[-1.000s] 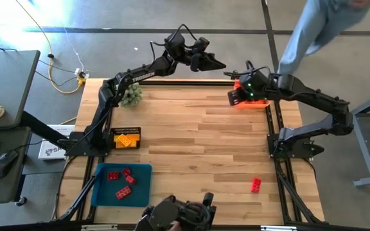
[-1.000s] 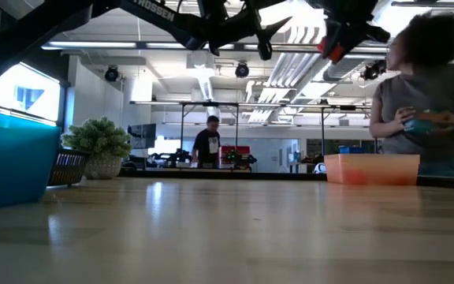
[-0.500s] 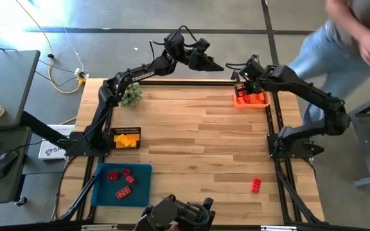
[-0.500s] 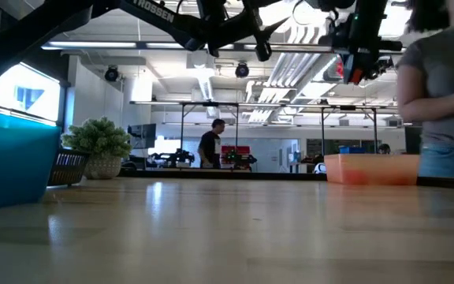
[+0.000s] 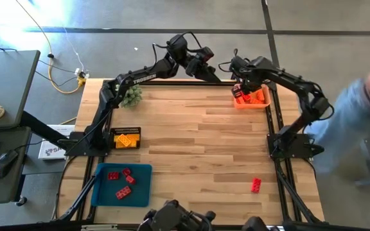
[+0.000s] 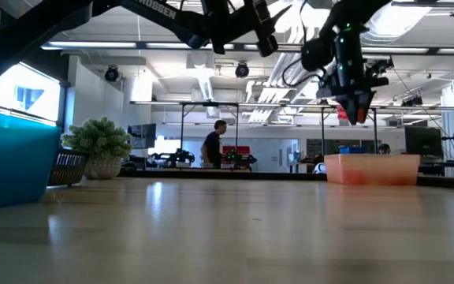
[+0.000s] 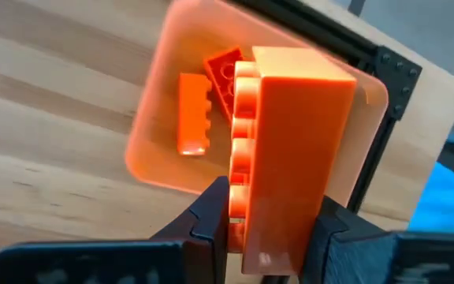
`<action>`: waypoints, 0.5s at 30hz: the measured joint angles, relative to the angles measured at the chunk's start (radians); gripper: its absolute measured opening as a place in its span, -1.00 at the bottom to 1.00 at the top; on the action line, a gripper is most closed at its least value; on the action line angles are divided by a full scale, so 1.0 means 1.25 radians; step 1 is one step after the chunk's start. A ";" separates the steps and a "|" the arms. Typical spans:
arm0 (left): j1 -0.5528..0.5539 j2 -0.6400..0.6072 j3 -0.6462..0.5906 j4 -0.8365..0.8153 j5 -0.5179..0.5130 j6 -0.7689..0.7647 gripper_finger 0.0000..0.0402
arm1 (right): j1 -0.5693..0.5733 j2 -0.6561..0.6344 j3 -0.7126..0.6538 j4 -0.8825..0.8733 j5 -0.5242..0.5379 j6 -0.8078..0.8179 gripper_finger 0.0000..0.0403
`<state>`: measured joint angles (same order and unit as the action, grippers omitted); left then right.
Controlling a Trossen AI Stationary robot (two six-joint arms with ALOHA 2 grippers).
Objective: Sort & place blocks by color
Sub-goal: Put the orange game piece into the orange bin
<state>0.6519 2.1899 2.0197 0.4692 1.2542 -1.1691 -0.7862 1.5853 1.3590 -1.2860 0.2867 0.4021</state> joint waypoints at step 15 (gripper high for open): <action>0.030 -0.075 -0.001 -0.001 -0.008 0.013 -0.09 | -0.098 0.115 0.000 -0.003 -0.089 -0.081 -0.61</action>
<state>0.6891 2.0967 2.0190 0.4680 1.2440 -1.1533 -0.9083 1.7296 1.3590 -1.2897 0.1752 0.3003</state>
